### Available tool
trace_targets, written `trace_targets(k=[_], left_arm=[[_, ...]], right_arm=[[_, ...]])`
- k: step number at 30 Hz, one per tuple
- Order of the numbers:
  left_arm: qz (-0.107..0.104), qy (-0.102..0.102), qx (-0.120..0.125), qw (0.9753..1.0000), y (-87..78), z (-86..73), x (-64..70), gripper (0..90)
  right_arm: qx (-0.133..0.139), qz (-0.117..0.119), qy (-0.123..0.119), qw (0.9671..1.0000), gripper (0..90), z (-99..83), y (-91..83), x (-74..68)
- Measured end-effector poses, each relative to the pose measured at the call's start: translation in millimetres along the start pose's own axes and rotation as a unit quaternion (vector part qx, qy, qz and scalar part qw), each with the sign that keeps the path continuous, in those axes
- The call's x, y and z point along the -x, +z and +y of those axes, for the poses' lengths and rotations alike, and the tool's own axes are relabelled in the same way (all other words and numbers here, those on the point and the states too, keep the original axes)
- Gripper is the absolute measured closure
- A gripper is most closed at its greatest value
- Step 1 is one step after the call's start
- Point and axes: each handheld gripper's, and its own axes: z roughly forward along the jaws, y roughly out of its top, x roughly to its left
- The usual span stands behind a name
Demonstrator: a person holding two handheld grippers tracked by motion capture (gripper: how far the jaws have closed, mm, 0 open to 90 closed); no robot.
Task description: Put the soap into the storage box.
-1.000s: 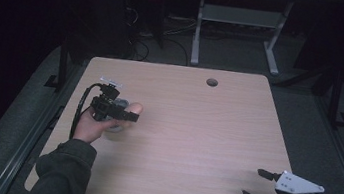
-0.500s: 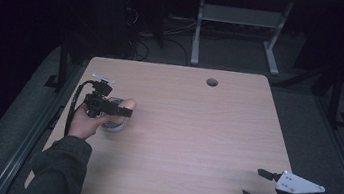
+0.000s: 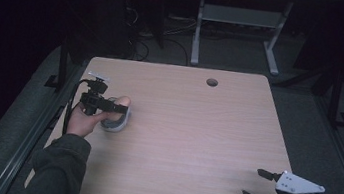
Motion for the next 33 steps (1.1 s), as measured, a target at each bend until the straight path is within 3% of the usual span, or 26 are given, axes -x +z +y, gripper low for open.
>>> trace_targets(k=[16,33], left_arm=[[0.040,-0.021,0.001,0.9990,9.8,-0.7,-9.6,32.4],[0.090,-0.029,-0.016,0.9954,19.8,-3.6,-12.0,32.3]], right_arm=[[0.002,0.000,-0.001,1.0000,13.8,0.0,-0.8,0.2],[0.004,0.000,0.000,1.0000,13.8,-0.5,-1.9,0.4]])
